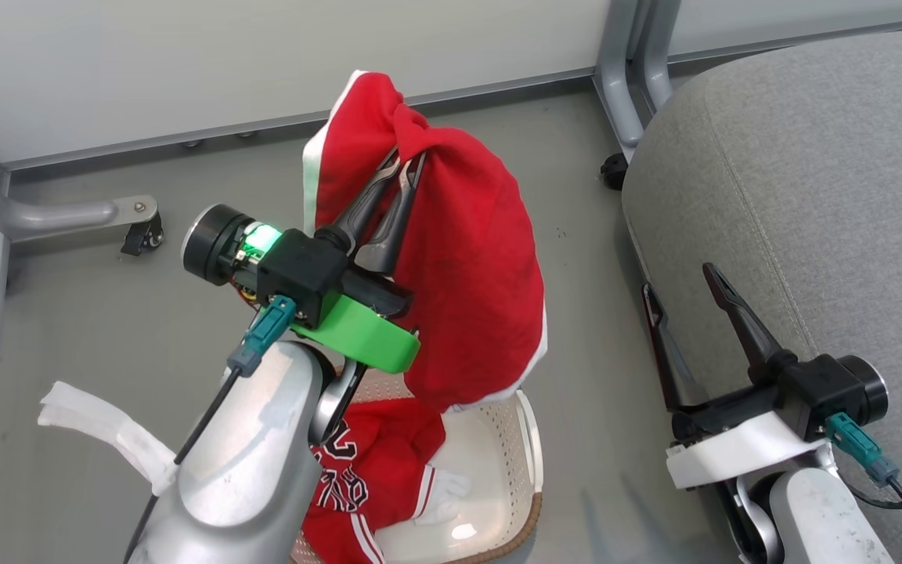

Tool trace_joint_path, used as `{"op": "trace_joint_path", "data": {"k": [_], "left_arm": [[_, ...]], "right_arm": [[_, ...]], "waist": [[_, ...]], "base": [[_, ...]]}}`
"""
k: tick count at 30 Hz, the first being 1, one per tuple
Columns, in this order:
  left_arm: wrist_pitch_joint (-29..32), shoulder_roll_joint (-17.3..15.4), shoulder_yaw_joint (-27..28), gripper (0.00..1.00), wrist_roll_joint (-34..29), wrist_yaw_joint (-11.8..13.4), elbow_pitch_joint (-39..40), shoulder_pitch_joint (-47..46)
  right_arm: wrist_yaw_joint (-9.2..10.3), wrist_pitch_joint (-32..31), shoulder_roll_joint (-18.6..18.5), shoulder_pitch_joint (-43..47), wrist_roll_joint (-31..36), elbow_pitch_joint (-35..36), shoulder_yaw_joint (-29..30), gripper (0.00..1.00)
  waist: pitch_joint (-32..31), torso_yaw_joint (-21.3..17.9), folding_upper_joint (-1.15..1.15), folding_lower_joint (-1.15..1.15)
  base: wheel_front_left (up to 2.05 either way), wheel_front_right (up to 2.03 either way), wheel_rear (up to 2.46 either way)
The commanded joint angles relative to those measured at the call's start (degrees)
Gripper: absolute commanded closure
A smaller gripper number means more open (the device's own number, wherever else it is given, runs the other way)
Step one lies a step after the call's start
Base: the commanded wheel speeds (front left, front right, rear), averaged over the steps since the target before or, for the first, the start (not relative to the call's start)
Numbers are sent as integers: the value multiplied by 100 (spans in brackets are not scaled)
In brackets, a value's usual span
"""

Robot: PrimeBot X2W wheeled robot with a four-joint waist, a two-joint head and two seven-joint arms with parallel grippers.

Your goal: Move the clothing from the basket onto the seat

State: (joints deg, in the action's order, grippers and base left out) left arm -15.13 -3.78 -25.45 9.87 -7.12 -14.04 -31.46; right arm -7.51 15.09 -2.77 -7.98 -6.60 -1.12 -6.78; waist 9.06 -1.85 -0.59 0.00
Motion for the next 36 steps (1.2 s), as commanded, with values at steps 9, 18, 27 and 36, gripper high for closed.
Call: {"op": "trace_joint_path", "data": {"k": [9,18,27,36], "left_arm": [[-3,38,-118,100,-79,-28,172,77],[-3,63,-224,100,-96,-34,172,40],[-3,87,-454,100,-58,-36,228,-114],[-3,91,-838,100,200,91,392,-127]], "right_arm": [[4,12,-19,-74,-71,276,-411,0],[4,12,-21,-579,13,274,-1295,0],[5,12,-22,-1197,439,-238,-1567,0],[5,12,-20,-1410,576,-804,-1483,0]], "waist": [[-40,2,59,0],[41,28,59,0],[218,92,59,0],[232,106,59,0]], "base": [[0,0,0],[0,0,0],[0,0,0],[0,0,0]]}}
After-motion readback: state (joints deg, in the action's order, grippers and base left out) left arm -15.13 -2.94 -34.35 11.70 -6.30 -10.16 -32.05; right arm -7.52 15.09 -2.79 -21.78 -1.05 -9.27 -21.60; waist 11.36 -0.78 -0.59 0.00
